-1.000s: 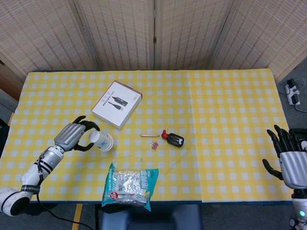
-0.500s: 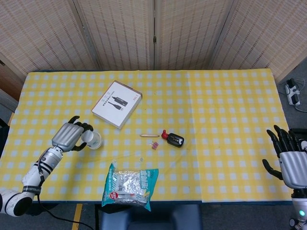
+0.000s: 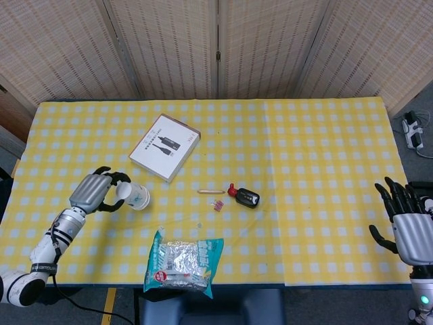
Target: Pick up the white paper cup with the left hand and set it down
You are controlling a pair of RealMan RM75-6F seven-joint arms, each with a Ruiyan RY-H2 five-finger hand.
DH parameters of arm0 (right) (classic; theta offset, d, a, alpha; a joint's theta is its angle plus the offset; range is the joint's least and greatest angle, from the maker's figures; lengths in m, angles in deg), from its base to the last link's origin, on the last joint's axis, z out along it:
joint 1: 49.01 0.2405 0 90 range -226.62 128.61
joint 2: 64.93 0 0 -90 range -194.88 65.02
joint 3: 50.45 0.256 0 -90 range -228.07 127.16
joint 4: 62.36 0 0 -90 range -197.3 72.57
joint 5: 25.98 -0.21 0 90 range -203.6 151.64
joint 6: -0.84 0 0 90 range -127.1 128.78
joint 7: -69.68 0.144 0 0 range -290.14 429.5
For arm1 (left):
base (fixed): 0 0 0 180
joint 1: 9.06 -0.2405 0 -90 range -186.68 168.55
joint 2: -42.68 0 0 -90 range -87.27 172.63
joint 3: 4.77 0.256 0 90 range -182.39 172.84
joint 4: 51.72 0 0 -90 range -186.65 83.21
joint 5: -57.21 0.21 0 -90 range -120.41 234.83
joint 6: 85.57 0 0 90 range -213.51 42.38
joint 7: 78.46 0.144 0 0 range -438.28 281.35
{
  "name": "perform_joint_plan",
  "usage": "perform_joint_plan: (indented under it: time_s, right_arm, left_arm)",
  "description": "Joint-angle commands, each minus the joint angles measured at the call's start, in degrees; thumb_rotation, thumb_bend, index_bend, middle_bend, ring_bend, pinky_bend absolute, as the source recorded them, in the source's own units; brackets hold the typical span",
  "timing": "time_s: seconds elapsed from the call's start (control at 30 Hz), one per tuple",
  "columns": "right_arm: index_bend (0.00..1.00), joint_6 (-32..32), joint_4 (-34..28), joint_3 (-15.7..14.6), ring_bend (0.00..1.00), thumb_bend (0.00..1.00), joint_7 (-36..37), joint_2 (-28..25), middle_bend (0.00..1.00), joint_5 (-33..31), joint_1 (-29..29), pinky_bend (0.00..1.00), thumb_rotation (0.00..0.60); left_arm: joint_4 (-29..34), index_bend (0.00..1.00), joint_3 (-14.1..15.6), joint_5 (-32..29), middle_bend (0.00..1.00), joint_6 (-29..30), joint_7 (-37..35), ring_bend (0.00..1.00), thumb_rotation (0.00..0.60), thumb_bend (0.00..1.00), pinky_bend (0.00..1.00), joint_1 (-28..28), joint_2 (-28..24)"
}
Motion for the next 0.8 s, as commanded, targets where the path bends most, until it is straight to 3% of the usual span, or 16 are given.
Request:
perform_joint_plan:
  time_s: [0.03,0.1,0.2,0.33,0.53,0.8]
  right_arm:
    - [0.0,-0.3,0.11,0.0,0.04,0.34,0.07,0.08,0.0,-0.1,0.16,0.0,0.6]
    - [0.0,-0.47,0.11,0.0,0.04,0.34,0.03,0.05,0.0,-0.13,0.26,0.0,0.6]
    - [0.0,-0.46,0.03,0.06,0.04,0.34,-0.1,0.0,0.0,-0.21,0.3,0.0,0.6]
    - [0.0,-0.39,-0.06,0.04,0.04,0.34,-0.16,-0.04,0.0,-0.21,0.28,0.0,0.6]
    - [0.0,-0.46,-0.06,0.02,0.04,0.34,-0.16,-0.05,0.0,-0.49,0.21,0.0,0.6]
    - [0.0,-0.47,-0.3,0.1,0.04,0.34,-0.43,-0.14,0.0,-0.57,0.29,0.0,0.6]
  left_arm:
    - [-0.4,0.42,-0.42,0.46,0.44,-2.8,-5.61,0.42,0.6,0.47,0.19,-0.17,0.12]
    - [-1.61,0.42,-0.15,1.27,0.46,-3.11,-5.78,0.43,0.6,0.47,0.21,0.0,0.7]
    - [-5.25,0.43,1.63,3.41,0.47,0.17,3.74,0.43,0.6,0.47,0.21,0.18,2.62]
    - [-5.11,0.44,2.43,0.09,0.47,2.12,14.83,0.42,0.6,0.47,0.17,0.33,4.11]
    - [-1.4,0.42,-0.32,-3.62,0.5,1.12,9.6,0.44,0.6,0.47,0.18,0.1,1.77]
    - [0.69,0.42,-0.37,-3.68,0.5,2.9,11.75,0.44,0.6,0.47,0.17,-0.42,-1.33]
